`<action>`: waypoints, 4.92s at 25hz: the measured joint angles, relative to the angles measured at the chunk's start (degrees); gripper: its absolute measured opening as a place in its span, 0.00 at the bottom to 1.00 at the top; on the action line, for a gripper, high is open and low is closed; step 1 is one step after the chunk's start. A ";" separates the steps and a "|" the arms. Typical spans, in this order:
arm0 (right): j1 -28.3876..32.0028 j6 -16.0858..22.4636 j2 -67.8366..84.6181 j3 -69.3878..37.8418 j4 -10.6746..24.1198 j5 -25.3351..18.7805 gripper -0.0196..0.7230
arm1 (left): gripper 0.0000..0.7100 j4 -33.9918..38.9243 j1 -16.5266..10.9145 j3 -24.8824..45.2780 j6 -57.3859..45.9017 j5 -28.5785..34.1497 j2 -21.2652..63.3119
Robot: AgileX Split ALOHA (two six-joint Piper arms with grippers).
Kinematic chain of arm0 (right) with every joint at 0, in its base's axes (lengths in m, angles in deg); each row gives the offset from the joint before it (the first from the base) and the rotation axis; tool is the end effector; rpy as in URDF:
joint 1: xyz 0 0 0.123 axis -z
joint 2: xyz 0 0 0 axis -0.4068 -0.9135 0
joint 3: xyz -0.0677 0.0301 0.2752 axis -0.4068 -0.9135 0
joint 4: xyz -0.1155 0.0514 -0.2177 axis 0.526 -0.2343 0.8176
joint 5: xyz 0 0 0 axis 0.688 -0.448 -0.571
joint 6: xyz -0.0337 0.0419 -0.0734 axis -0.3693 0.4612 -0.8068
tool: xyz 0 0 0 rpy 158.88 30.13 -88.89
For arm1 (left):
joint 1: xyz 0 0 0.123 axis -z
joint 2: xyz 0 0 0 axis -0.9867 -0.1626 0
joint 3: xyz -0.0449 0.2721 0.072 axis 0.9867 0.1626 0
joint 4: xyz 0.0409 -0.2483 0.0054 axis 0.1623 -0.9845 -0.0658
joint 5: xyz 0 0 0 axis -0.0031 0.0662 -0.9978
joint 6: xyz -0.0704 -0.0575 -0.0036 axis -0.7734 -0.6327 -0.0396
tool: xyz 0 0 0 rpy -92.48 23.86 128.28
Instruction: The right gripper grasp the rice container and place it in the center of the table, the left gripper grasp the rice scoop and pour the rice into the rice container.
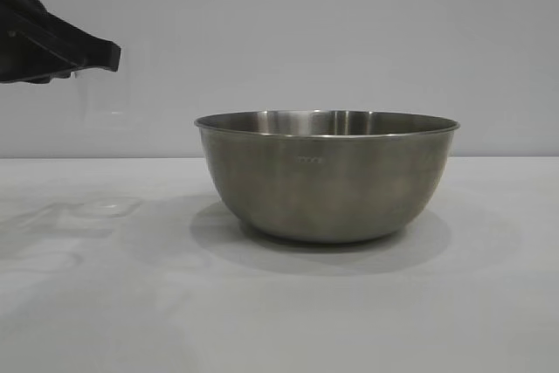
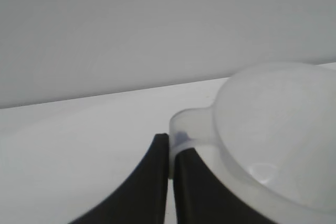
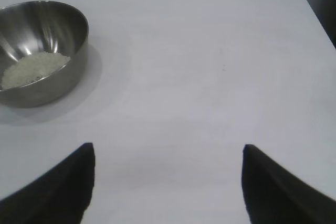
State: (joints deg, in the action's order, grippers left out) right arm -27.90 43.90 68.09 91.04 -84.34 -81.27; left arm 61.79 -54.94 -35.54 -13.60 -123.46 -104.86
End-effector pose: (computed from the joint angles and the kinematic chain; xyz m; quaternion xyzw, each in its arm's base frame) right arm -0.0099 0.0019 0.2678 -0.0262 0.8717 0.0347 0.4881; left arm 0.3002 -0.1025 0.1195 0.0400 0.7727 0.0268 0.6329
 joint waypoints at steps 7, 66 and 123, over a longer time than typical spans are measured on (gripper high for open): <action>0.00 0.00 0.00 0.00 0.00 0.00 0.74 | 0.00 0.23 0.00 0.00 -1.89 0.40 -4.09; 0.00 0.00 0.00 0.00 0.00 0.00 0.74 | 0.44 13.40 0.00 21.02 -4.83 -2.58 10.56; 0.00 0.00 0.00 0.00 0.00 0.00 0.74 | 0.44 25.53 0.00 -4.73 5.18 89.45 56.56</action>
State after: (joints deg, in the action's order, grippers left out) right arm -27.90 43.90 68.09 91.04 -84.34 -81.27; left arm 87.32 -54.94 -40.27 -8.42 -34.01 -48.31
